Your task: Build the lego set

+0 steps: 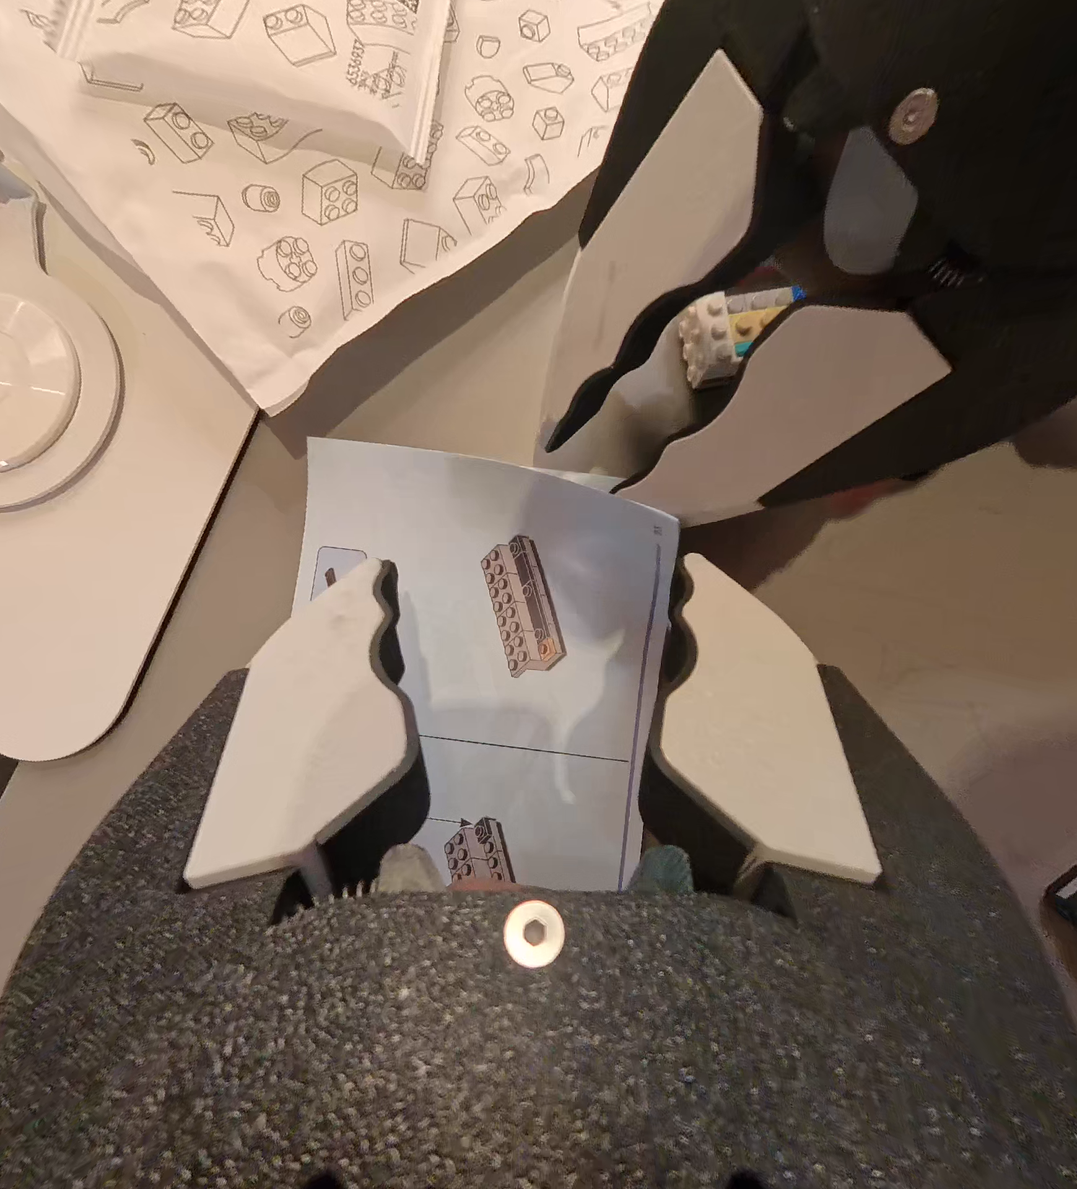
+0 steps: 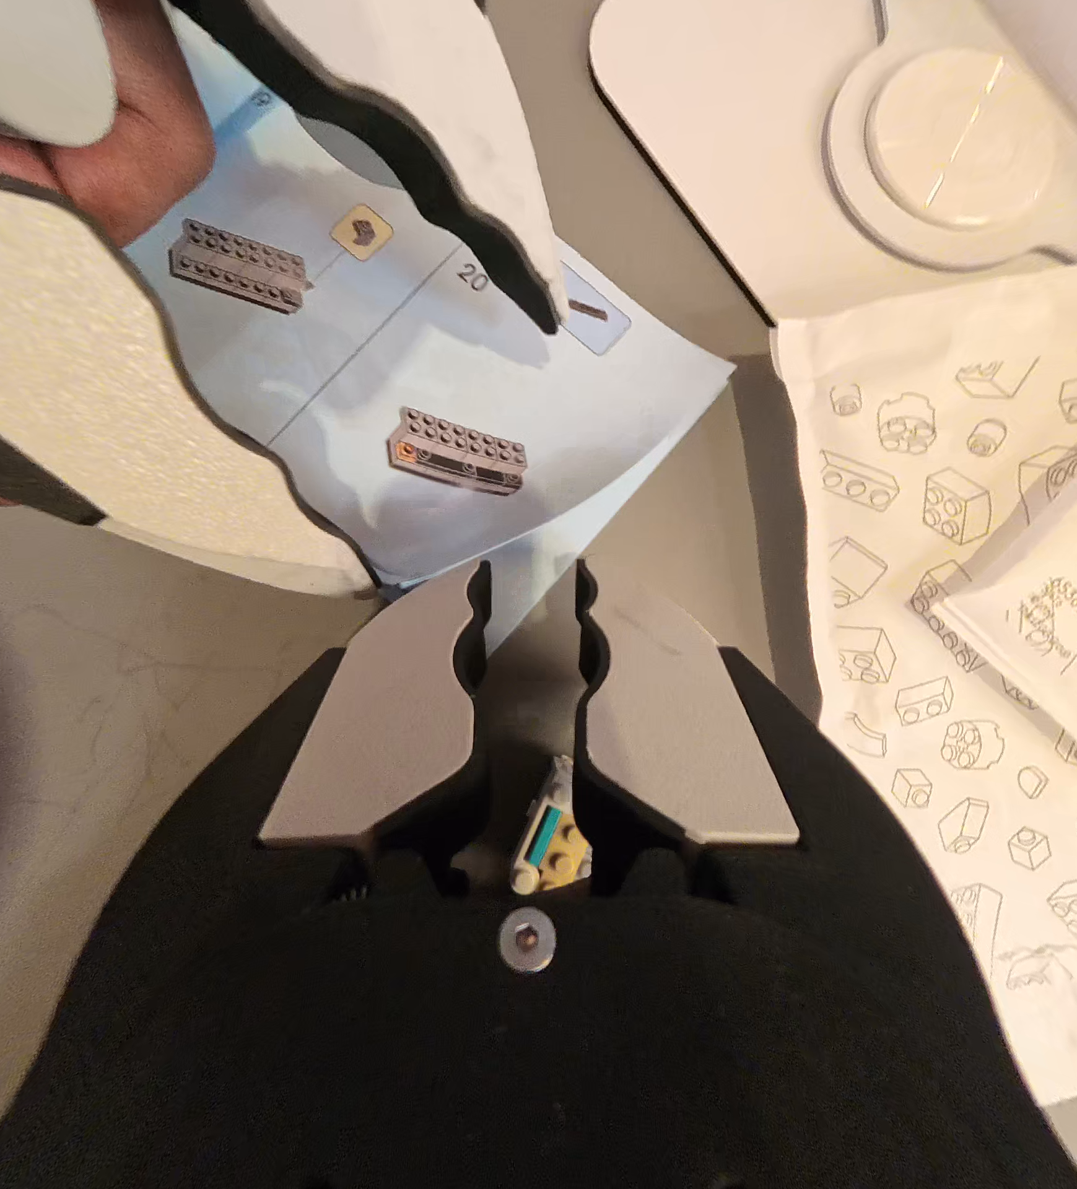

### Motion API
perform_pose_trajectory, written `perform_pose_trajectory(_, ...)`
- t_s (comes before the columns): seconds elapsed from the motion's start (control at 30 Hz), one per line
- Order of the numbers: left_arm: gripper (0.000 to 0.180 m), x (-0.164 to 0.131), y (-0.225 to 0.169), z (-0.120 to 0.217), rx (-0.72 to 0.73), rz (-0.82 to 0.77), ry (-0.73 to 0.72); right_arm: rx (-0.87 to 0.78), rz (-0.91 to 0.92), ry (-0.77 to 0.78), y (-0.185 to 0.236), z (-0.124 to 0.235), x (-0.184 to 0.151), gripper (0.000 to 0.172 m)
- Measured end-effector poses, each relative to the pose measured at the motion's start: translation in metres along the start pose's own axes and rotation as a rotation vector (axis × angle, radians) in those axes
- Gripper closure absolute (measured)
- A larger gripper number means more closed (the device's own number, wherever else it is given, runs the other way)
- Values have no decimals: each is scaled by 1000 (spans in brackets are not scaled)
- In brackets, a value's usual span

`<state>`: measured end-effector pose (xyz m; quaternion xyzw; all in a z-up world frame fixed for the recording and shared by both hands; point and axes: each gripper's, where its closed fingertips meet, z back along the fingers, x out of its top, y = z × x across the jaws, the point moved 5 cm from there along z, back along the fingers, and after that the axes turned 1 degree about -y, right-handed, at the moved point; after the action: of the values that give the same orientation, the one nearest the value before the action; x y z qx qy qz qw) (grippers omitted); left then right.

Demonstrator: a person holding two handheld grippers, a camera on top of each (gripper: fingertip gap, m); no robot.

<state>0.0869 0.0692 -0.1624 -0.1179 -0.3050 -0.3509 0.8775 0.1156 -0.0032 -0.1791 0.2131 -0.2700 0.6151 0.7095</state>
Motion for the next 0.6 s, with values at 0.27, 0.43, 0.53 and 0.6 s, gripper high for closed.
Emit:
perform_pose_trajectory(0.27,100,1,3,15,-47,55,-78,27,19,-65,5,1,7,146)
perform_pose_trajectory(0.43,100,10,6,27,-123,181,-198,20,45,-88,8,0,11,146)
perform_pose_trajectory(0.53,100,16,13,26,-148,311,-249,24,53,-102,9,1,13,145)
perform_pose_trajectory(0.6,99,16,14,23,-147,320,-251,30,54,-107,10,1,14,145)
